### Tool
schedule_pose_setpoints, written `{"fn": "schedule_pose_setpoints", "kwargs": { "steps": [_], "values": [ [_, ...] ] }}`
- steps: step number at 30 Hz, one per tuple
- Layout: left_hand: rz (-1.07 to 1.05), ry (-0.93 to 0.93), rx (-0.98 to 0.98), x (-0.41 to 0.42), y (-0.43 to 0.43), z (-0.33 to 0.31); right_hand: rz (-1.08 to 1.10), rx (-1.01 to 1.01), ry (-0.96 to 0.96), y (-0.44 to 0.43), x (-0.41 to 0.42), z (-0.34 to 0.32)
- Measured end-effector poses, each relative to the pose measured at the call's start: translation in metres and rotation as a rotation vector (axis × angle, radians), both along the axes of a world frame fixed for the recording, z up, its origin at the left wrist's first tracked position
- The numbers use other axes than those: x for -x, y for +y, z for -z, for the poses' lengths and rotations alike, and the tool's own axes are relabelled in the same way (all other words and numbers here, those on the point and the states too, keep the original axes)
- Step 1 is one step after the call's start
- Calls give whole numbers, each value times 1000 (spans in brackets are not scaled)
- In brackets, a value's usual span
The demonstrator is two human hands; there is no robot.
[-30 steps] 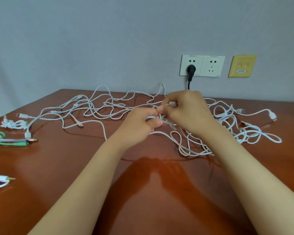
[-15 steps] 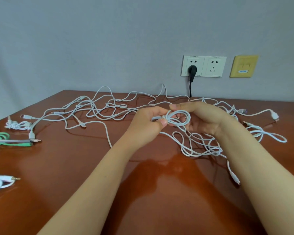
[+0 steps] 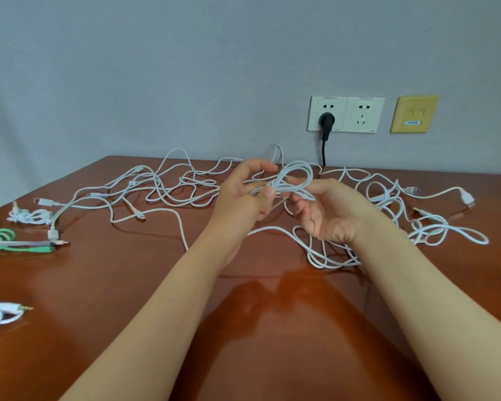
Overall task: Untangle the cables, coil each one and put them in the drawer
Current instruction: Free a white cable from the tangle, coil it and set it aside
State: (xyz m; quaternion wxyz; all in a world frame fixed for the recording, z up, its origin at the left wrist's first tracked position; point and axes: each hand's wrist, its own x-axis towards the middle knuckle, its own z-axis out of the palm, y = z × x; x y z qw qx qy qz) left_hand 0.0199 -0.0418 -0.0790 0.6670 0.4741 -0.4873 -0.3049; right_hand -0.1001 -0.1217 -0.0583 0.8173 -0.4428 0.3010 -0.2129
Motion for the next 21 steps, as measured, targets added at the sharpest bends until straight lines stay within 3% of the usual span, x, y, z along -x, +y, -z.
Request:
{"fn": "schedule_pose_setpoints", "kwargs": {
  "steps": [4,9,12,16,21],
  "values": [
    [52,219,-20,2,0,-2,-60,55,-99,3,-3,8],
    [105,710,-122,-8,-5,-2,180,649,-17,15,-20,13],
    [129,860,-199,-10,-5,-1,331,802,-38,22,-27,15],
    [206,929,-281,-13,-4,1,374,897,-23,23,-29,16],
    [266,753,-405,-17,1,-5,426,886,20,17,-26,14]
  ]
}}
